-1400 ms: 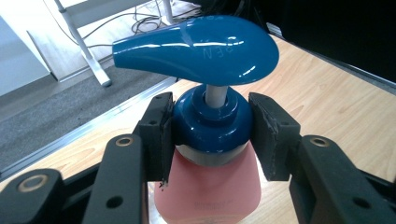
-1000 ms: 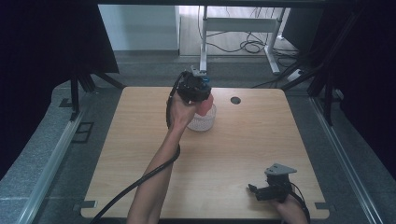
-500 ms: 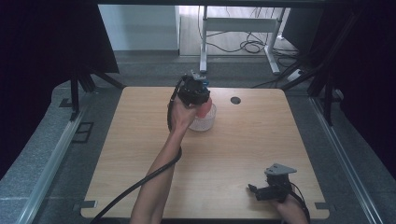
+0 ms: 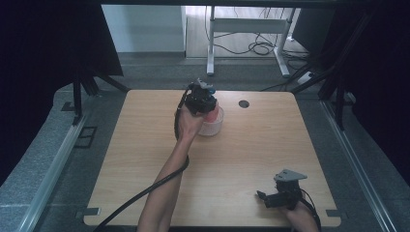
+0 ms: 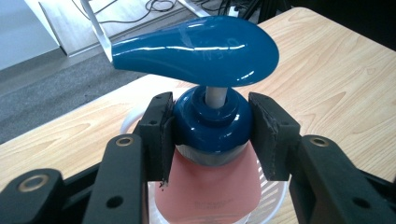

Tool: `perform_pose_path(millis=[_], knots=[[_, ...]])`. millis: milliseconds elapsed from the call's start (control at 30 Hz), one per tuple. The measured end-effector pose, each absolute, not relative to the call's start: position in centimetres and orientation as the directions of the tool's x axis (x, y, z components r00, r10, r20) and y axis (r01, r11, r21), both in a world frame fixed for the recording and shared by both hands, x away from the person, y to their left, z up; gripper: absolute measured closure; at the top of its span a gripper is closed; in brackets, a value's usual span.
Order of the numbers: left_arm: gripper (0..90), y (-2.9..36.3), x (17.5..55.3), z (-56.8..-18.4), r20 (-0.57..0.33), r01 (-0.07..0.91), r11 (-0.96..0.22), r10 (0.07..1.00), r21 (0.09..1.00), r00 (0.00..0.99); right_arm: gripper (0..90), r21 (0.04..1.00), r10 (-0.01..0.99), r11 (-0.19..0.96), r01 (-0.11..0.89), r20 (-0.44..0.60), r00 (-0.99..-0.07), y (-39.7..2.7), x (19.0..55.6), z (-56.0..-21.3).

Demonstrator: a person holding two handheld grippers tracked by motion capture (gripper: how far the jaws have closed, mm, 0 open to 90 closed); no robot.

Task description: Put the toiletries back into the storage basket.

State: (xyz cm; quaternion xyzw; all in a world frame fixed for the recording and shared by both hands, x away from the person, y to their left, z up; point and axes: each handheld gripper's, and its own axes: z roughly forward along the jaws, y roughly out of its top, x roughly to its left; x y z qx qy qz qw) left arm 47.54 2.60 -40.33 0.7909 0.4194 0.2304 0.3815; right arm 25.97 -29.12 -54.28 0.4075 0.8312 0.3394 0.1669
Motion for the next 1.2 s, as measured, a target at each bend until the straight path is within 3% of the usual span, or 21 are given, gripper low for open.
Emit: perform_pose_path(millis=[1200], knots=[[52.6,2.9,47.9,-43.9,0.009,0.534,-0.338,0.850,0.775,0.526,0.0,0.699,0.790,0.440,0.564,-0.002,-0.614,-29.1,26.0,-54.3]])
